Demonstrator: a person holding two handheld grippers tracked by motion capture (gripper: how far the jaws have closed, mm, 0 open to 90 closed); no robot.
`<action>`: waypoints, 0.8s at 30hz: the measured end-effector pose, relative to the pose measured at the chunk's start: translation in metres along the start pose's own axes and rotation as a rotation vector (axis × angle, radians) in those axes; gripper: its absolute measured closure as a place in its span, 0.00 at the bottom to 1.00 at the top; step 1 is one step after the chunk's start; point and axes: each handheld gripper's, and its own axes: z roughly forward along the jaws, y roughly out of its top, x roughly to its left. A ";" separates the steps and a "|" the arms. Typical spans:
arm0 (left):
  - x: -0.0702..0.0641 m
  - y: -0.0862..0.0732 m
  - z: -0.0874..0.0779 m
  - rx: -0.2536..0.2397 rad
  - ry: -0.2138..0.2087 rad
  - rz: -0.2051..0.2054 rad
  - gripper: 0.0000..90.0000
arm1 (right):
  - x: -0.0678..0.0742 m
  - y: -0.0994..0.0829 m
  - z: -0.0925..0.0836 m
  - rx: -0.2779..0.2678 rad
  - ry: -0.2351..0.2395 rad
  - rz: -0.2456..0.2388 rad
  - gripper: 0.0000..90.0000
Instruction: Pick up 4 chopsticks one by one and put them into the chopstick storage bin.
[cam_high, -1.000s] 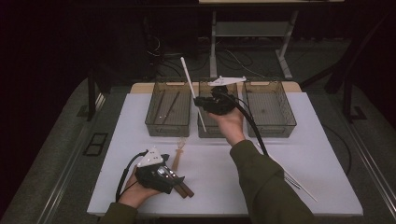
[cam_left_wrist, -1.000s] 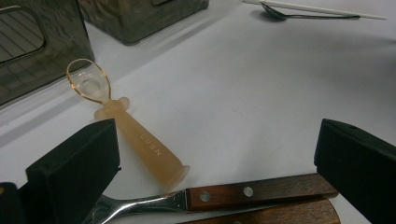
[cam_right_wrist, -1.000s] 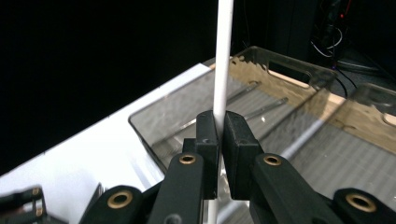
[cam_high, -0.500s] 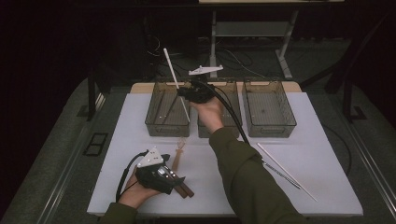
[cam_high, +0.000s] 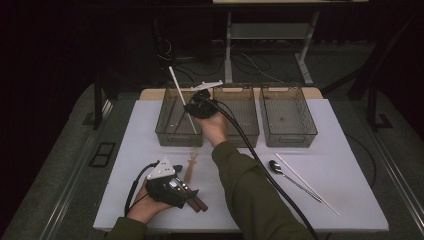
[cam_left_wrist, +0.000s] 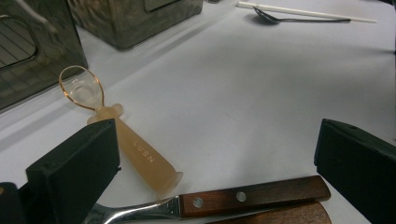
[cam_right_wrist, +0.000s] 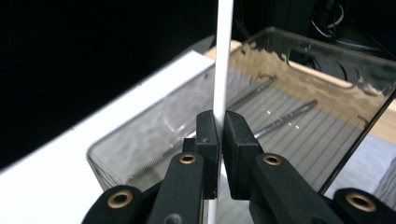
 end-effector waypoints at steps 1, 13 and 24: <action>0.000 0.000 0.000 0.000 0.000 0.001 0.00 | 0.000 -0.002 0.002 0.003 -0.002 -0.001 0.95; 0.000 0.000 0.000 0.001 -0.002 0.006 0.00 | -0.001 -0.013 0.013 0.074 -0.031 -0.008 0.72; -0.001 0.000 0.000 0.006 -0.002 0.010 0.00 | -0.009 -0.012 -0.014 0.053 -0.003 -0.002 0.52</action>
